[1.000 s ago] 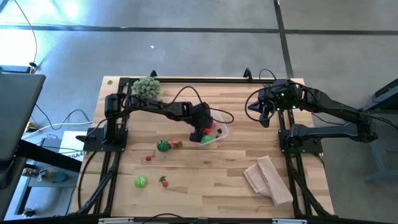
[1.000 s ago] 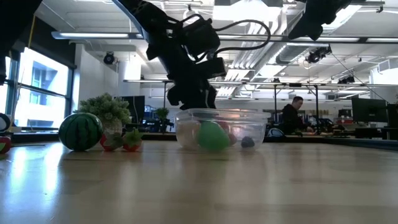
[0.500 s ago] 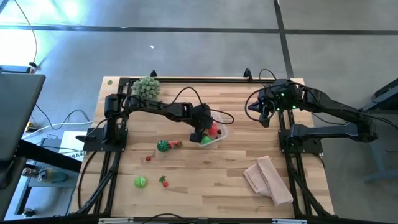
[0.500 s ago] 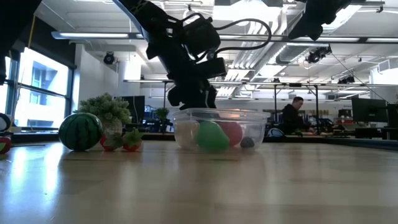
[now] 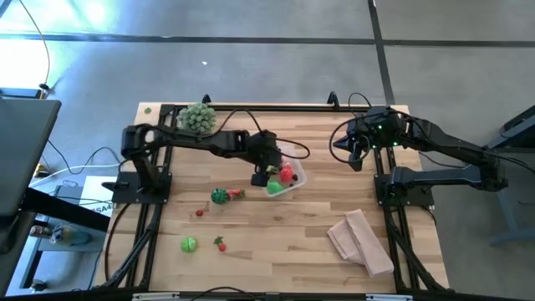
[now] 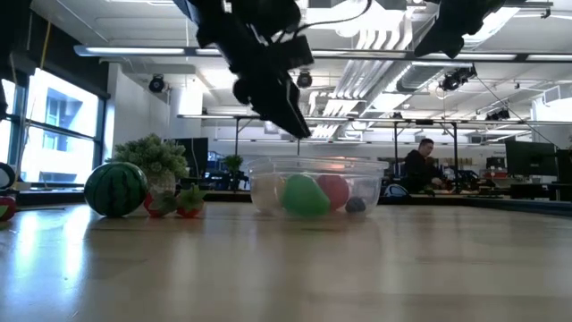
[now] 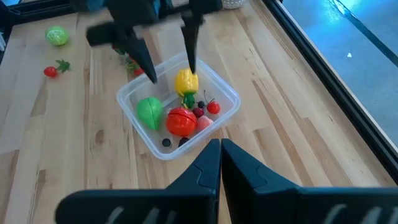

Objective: Pick and placing Produce into tupperware
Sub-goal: Put the green watermelon into the transparent bin

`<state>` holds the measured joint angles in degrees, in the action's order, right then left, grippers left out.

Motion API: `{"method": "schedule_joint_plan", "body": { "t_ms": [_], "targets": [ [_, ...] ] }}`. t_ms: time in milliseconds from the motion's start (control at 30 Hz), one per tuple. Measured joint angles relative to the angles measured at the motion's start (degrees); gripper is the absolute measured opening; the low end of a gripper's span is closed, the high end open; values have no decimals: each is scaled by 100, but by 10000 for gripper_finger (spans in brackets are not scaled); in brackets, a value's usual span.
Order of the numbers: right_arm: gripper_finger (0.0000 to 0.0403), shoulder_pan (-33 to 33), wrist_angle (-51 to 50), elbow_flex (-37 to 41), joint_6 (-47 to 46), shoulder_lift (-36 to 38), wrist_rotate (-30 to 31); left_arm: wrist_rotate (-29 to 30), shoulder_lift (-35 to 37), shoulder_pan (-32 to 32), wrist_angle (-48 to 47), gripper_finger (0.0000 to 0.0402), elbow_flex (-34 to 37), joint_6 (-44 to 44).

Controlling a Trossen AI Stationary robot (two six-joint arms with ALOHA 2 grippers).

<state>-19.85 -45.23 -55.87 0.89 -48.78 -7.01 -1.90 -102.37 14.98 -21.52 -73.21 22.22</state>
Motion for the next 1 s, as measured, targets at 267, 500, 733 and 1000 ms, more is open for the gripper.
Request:
{"method": "schedule_joint_plan", "body": {
  "t_ms": [267, 500, 733, 1000],
  "targets": [
    [4, 2, 0, 1, 0, -1, 1, -540, 1002, 1, -1223, 252, -2, -988],
    [4, 2, 0, 0, 0, 1, -1, -1248, 1722, -8, -2245, 211, -4, -1539],
    [4, 0, 0, 1, 0, -1, 0, -1303, 1941, -168, -3326, 179, -2, -1878],
    [4, 0, 0, 1, 0, -1, 0, -313, 1999, -793, -3178, 172, 586, -3183]
  ]
}}
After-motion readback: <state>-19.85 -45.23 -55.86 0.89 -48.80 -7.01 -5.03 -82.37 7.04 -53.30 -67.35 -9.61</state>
